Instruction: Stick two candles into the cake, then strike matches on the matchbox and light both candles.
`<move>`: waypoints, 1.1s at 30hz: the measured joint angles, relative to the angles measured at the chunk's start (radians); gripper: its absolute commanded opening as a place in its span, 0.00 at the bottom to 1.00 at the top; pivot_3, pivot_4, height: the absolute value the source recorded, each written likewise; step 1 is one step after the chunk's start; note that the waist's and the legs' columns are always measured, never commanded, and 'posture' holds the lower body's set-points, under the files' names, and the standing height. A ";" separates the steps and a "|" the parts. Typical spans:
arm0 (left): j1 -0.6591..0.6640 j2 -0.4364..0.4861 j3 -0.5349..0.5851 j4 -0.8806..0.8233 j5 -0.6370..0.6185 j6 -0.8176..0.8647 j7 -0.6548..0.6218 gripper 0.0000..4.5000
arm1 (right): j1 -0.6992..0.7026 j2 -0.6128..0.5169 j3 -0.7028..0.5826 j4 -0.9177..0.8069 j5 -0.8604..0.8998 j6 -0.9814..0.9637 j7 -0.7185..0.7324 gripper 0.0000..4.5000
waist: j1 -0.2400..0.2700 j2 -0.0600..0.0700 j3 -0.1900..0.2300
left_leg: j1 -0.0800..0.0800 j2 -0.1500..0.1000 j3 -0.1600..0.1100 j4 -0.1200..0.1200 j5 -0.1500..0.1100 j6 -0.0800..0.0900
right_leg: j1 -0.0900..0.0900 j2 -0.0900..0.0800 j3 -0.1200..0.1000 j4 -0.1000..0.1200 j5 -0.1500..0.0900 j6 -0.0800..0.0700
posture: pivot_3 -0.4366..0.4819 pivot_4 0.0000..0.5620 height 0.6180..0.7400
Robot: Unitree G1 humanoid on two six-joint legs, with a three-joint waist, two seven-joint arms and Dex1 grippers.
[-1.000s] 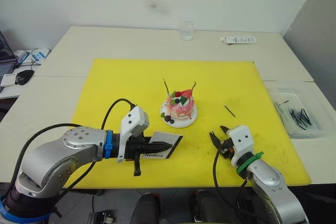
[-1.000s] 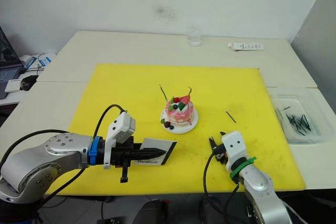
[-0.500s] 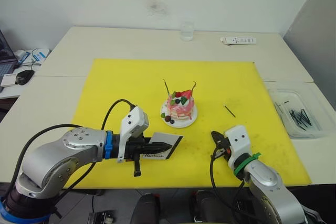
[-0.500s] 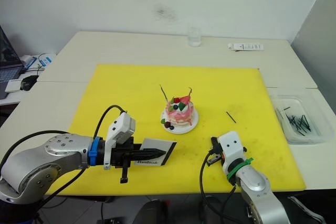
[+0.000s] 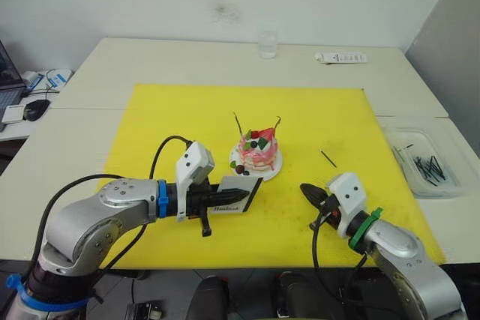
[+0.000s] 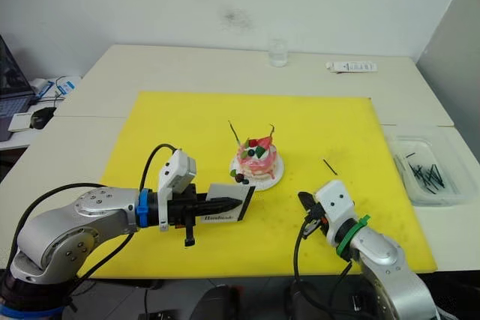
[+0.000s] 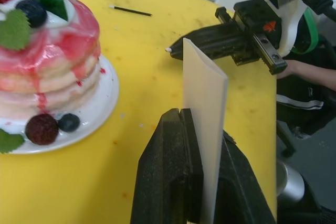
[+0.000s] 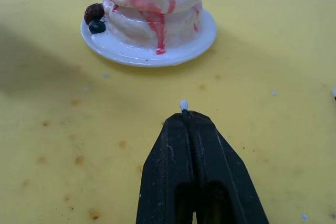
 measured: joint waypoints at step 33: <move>-0.147 -0.173 0.086 0.167 -0.238 0.269 0.221 0.00 | -0.539 -0.255 0.209 -0.102 0.224 0.356 0.216 0.00 | -0.001 0.000 0.000 | -0.001 -0.001 -0.001 0.001 0.000 0.000 | 0.000 0.000 -0.001 0.000 0.001 0.001 | 0.48 0.27 1.00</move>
